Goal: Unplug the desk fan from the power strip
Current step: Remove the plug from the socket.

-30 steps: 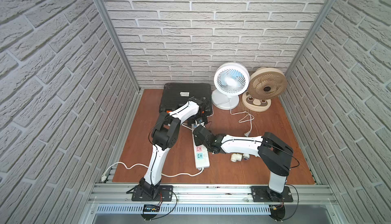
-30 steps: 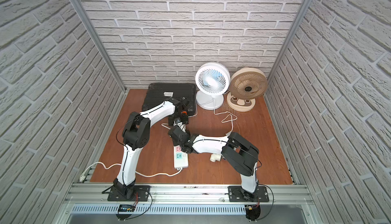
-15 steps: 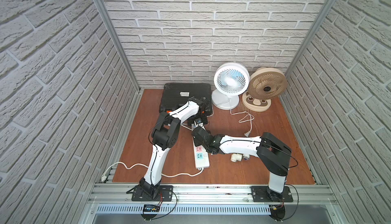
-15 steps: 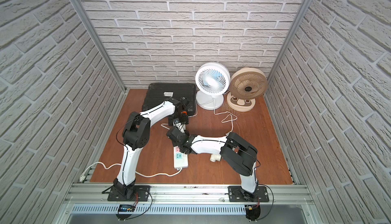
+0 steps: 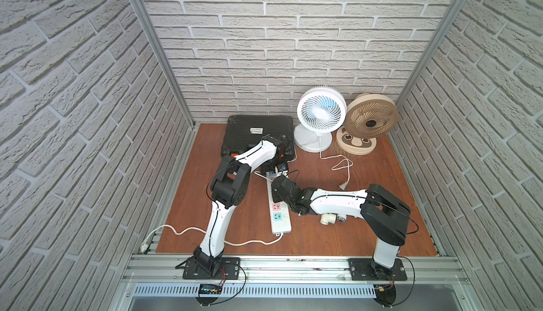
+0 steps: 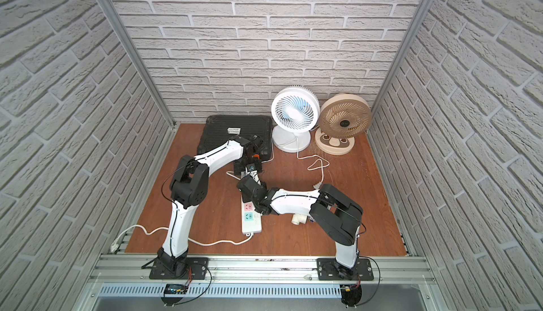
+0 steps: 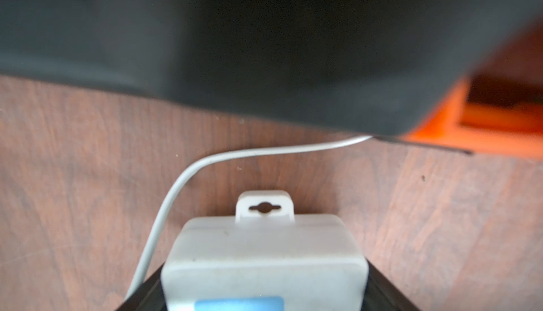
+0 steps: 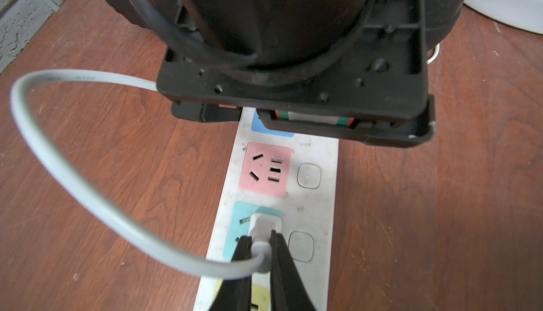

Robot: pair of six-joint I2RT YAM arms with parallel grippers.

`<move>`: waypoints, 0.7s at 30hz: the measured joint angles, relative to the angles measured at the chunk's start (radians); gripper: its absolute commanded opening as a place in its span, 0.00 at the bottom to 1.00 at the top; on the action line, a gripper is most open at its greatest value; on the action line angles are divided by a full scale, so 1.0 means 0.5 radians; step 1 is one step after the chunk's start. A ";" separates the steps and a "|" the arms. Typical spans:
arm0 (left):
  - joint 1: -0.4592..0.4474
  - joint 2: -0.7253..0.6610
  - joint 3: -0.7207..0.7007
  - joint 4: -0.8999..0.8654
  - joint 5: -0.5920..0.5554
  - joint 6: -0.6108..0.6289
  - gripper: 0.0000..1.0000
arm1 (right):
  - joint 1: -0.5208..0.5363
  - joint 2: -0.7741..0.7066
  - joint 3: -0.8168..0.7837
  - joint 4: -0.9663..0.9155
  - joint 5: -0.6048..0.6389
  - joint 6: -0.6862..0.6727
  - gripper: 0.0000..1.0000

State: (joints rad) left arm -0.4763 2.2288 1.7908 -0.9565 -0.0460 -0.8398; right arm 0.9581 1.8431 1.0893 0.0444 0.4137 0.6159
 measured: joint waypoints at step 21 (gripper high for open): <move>-0.003 0.000 0.012 -0.032 0.000 0.017 0.00 | 0.053 0.079 0.199 -0.237 0.035 -0.060 0.03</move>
State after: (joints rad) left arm -0.4778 2.2288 1.7969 -0.9726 -0.0460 -0.8314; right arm 0.9844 1.8824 1.1889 -0.0742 0.4313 0.5861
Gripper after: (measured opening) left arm 0.858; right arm 0.135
